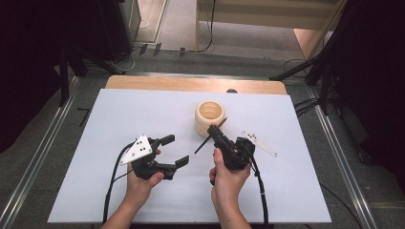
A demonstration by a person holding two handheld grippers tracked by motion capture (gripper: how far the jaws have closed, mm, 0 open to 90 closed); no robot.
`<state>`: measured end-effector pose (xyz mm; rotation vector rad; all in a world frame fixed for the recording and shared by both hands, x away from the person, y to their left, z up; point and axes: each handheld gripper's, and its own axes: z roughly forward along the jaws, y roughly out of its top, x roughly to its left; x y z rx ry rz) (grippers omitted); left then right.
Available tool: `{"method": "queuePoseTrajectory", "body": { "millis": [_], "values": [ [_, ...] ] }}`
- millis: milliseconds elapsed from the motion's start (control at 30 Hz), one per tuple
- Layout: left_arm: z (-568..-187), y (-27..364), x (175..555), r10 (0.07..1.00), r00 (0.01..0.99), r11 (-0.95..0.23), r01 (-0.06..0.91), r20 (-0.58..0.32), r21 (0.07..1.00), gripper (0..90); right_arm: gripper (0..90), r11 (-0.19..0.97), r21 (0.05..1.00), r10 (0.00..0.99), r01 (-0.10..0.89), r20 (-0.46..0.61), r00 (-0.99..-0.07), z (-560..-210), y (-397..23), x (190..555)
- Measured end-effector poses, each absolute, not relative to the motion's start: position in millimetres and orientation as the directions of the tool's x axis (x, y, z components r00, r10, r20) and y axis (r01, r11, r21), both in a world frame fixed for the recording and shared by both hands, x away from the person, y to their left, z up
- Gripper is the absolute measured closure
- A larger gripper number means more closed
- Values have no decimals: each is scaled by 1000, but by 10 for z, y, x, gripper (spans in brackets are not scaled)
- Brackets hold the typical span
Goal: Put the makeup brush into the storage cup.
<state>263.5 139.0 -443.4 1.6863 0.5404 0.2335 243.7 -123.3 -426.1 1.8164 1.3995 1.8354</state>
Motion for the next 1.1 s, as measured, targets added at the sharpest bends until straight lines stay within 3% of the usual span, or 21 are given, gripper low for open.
{"method": "queuePoseTrajectory", "body": {
  "millis": [67, 167, 300, 1100],
  "values": [
    [-4437, 1416, 2635, 478, 866, -105, 221, -146, 969, 120, 836, -505, 738, 730, 447, 642, -235, -4245, -1241, 2441],
    [-4448, 1455, 2649, 487, 860, -114, 236, -153, 965, 19, 837, -458, 784, 768, 420, 587, -258, -4216, -1255, 2456],
    [-4467, 1512, 2649, 489, 860, -135, 238, -144, 962, 0, 837, -430, 806, 789, 407, 554, -266, -4200, -1270, 2467],
    [-4562, 1991, 2619, 567, 818, -160, 220, -93, 962, 0, 837, -290, 905, 858, 311, 390, -334, -4045, -1426, 2603]
  ]
}}
